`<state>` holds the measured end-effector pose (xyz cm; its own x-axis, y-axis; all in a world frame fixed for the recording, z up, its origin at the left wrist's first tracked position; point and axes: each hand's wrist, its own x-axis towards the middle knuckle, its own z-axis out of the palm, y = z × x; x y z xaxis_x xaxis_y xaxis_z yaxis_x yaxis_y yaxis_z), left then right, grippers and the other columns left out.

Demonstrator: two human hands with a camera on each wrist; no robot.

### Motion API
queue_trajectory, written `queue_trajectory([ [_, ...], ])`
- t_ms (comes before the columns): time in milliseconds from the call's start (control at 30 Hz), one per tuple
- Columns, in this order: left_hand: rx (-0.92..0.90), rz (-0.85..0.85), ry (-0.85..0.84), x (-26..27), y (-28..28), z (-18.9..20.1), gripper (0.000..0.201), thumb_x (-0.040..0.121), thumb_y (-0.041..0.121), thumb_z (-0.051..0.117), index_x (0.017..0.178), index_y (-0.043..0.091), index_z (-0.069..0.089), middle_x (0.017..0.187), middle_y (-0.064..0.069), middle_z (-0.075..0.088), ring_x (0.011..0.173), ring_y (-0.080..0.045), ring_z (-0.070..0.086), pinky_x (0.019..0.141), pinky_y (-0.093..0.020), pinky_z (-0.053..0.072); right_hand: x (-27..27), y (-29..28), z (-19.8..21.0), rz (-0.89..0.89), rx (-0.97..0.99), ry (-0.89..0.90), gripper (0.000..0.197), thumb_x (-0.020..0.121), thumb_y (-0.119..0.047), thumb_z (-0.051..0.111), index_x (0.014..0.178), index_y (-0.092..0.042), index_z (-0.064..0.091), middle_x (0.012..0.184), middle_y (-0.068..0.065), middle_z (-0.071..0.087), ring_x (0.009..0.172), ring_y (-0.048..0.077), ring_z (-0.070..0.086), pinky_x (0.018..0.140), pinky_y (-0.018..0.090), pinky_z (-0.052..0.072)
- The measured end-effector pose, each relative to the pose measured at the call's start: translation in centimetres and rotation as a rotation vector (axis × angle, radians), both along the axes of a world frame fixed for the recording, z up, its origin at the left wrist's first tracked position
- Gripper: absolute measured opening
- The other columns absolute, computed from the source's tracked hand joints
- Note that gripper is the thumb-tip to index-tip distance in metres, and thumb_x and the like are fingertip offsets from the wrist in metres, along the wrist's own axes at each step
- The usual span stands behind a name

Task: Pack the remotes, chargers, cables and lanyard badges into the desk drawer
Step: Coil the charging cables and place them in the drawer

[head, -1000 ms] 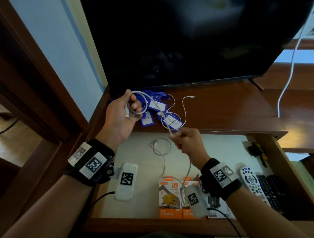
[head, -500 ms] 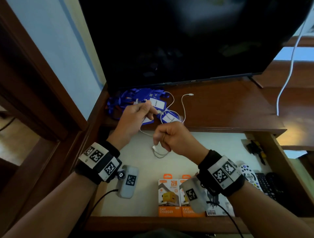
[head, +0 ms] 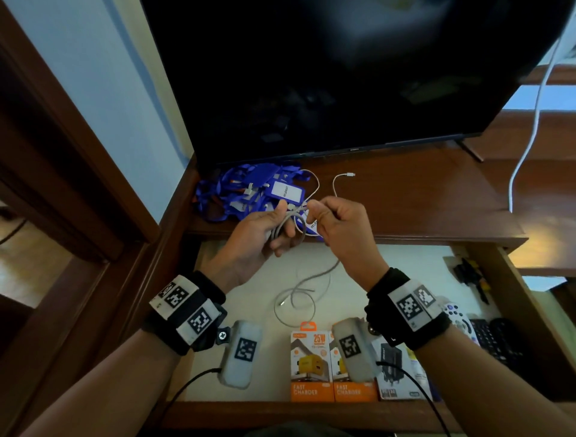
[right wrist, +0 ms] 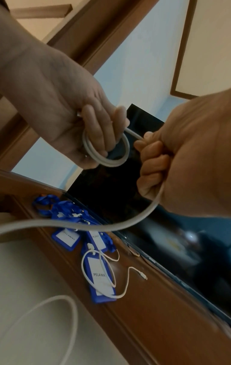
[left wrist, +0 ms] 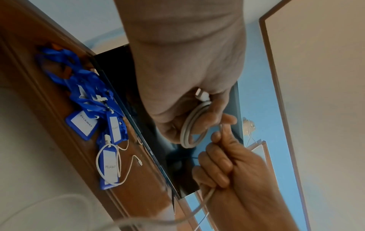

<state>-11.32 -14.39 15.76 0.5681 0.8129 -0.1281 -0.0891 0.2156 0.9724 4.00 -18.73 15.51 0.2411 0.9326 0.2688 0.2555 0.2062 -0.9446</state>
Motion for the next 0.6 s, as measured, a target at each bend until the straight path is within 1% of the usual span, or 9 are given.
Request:
queue_trajectory([
  [67,-0.02,-0.012,-0.013,-0.2,0.2,0.1,0.048,0.097,0.037,0.039,0.062,0.009,0.055,0.043,0.003,0.032,0.044,-0.012,0.034,0.051,-0.022,0.035,0.3,-0.2,-0.2,-0.024,-0.013,0.051,0.026,0.092,-0.019,0.059,0.067,-0.011,0.058,0.043,-0.012,0.043,0.042,0.004,0.033,0.043,0.02,0.029],
  [133,-0.042,0.0,-0.062,-0.7,0.7,0.5,0.047,0.095,0.036,0.042,0.055,0.015,0.055,0.044,0.005,0.03,0.043,-0.011,0.031,0.052,-0.02,0.036,0.6,-0.6,-1.0,-0.01,-0.041,0.181,0.027,0.091,-0.018,0.061,0.066,-0.012,0.053,0.047,-0.01,0.04,0.044,0.008,0.03,0.042,0.021,0.028],
  [233,-0.078,0.057,-0.161,-1.7,1.7,1.6,0.045,0.092,0.035,0.044,0.052,0.018,0.053,0.044,0.007,0.028,0.041,-0.01,0.029,0.064,-0.026,0.03,1.2,-1.2,-2.9,0.04,-0.125,0.372,0.021,0.091,-0.01,0.058,0.074,-0.004,0.049,0.053,0.0,0.034,0.045,0.011,0.026,0.044,0.024,0.024],
  [267,-0.086,0.074,-0.18,-2.0,1.9,2.0,0.045,0.093,0.035,0.044,0.052,0.018,0.052,0.043,0.007,0.027,0.04,-0.01,0.029,0.067,-0.026,0.033,1.4,-1.3,-3.6,0.054,-0.154,0.416,0.016,0.091,-0.006,0.057,0.078,-0.003,0.05,0.054,0.001,0.034,0.045,0.01,0.026,0.044,0.023,0.024],
  [333,-0.097,0.107,-0.214,-2.6,2.0,2.6,0.042,0.093,0.033,0.043,0.055,0.018,0.048,0.043,0.007,0.026,0.041,-0.011,0.028,0.067,-0.022,0.044,2.0,-1.5,-4.7,0.061,-0.197,0.45,0.009,0.092,-0.003,0.055,0.084,-0.002,0.051,0.055,0.001,0.037,0.045,0.01,0.03,0.043,0.022,0.028],
  [400,-0.113,0.129,-0.265,-2.9,1.9,3.1,0.04,0.095,0.031,0.041,0.057,0.016,0.046,0.044,0.006,0.026,0.042,-0.01,0.028,0.062,-0.019,0.048,2.4,-1.6,-5.3,0.047,-0.23,0.433,0.006,0.092,-0.003,0.055,0.087,-0.001,0.052,0.056,0.003,0.04,0.046,0.012,0.034,0.045,0.024,0.032],
  [467,-0.122,0.145,-0.31,-3.0,2.0,3.1,0.04,0.099,0.029,0.038,0.061,0.015,0.045,0.045,0.006,0.026,0.044,-0.01,0.028,0.056,-0.018,0.046,2.5,-1.6,-5.4,0.025,-0.233,0.374,0.009,0.092,-0.003,0.055,0.084,-0.001,0.052,0.056,0.006,0.043,0.046,0.013,0.037,0.045,0.024,0.033],
  [533,-0.093,0.183,-0.315,-2.8,2.0,2.8,0.038,0.101,0.027,0.035,0.067,0.015,0.046,0.047,0.007,0.027,0.047,-0.01,0.03,0.064,-0.019,0.046,2.1,-1.5,-5.1,-0.008,-0.216,0.199,0.016,0.091,-0.004,0.058,0.077,-0.002,0.052,0.054,0.005,0.047,0.044,0.009,0.04,0.045,0.02,0.035],
  [600,-0.035,0.241,-0.299,-2.3,1.9,2.6,0.034,0.102,0.025,0.035,0.072,0.014,0.049,0.049,0.006,0.029,0.049,-0.011,0.032,0.074,-0.024,0.043,1.6,-1.3,-4.7,-0.02,-0.212,-0.048,0.018,0.088,-0.006,0.064,0.071,-0.007,0.057,0.052,-0.002,0.052,0.042,0.002,0.044,0.047,0.014,0.039],
])
